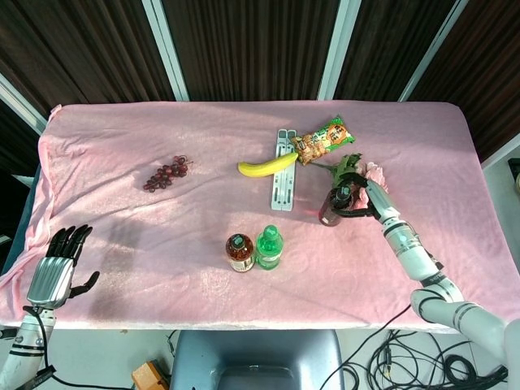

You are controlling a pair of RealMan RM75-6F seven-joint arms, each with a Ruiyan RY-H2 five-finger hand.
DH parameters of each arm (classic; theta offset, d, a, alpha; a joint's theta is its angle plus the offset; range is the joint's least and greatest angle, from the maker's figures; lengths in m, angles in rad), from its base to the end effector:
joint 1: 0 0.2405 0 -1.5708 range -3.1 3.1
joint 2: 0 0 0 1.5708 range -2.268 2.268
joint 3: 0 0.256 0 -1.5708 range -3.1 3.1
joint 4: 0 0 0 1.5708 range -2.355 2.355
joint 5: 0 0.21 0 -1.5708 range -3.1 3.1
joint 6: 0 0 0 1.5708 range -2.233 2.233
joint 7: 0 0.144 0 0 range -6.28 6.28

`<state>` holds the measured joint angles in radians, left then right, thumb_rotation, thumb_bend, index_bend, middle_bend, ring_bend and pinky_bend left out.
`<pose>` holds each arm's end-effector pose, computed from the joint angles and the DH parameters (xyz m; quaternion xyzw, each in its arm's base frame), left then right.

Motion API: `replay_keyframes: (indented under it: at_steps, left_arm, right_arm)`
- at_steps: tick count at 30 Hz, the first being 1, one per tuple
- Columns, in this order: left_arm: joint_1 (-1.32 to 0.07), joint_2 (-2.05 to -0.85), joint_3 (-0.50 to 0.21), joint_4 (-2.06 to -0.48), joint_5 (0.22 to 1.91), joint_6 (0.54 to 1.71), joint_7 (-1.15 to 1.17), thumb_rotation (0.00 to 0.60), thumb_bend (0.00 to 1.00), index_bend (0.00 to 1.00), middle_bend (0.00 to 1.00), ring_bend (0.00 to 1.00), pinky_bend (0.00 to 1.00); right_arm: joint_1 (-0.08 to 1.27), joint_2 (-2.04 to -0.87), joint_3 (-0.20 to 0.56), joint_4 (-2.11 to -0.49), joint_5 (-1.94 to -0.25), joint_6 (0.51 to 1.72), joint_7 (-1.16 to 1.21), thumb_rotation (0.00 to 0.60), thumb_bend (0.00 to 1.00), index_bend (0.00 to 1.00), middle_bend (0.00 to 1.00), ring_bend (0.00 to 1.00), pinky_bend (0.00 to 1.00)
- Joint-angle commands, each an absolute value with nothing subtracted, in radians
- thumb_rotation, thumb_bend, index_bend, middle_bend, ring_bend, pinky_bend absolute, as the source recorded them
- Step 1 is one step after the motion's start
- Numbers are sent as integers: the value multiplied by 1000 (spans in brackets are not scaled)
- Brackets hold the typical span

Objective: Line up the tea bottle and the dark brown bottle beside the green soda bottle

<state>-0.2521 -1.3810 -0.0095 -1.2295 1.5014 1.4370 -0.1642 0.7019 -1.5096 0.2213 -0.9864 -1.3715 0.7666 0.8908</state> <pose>-0.3279 0.2335 0.0975 -0.6280 -0.3757 -0.4208 0.5361 -0.2528 -0.4109 0.0450 0.5199 -0.6286 0.4808 0.3216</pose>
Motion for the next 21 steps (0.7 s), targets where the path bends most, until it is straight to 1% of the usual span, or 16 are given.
replay_keyframes:
  at_steps: [1,5,8,9,10,13,15,16,21]
  left_arm:
    - [-251,-1380,-12,-1232,1502,1434,-161,600,295,0,61,0,0]
    - [-249,-1380,-15,-1234,1502,1428,-158,600,297,0,62,0,0]
    - [-248,-1378,-19,-1237,1500,1424,-158,600,296,0,62,0,0]
    - [-247,-1377,-20,-1238,1500,1424,-158,600,296,0,62,0,0]
    - [-246,-1376,-20,-1238,1500,1424,-159,600,296,0,62,0,0]
    - [-243,-1374,-24,-1240,1501,1427,-161,600,296,0,62,0,0]
    - [-241,-1372,-25,-1241,1502,1429,-164,600,297,0,62,0,0]
    - [-239,-1371,-26,-1241,1502,1429,-165,600,297,0,62,0,0]
    - [-234,-1368,-29,-1245,1503,1433,-169,600,299,0,61,0,0]
  right_arm:
    - [713,-1542,229,-959,-1348,765,847,600,215,644,381,273,327]
    - [720,-1583,241,-927,-1321,775,791,600,231,734,449,347,382]
    - [723,-1624,259,-895,-1290,800,729,600,258,876,557,472,483]
    - [723,-1634,263,-886,-1285,810,712,600,269,940,606,532,537]
    - [723,-1644,265,-880,-1282,819,697,600,281,972,632,565,571]
    - [717,-1667,269,-868,-1285,866,660,600,320,1000,669,642,661]
    - [705,-1677,270,-870,-1295,913,656,600,336,1000,675,730,755]
    - [697,-1677,268,-875,-1305,938,662,600,345,1000,677,757,784]
    - [659,-1643,246,-935,-1362,1026,717,600,372,1000,687,803,838]
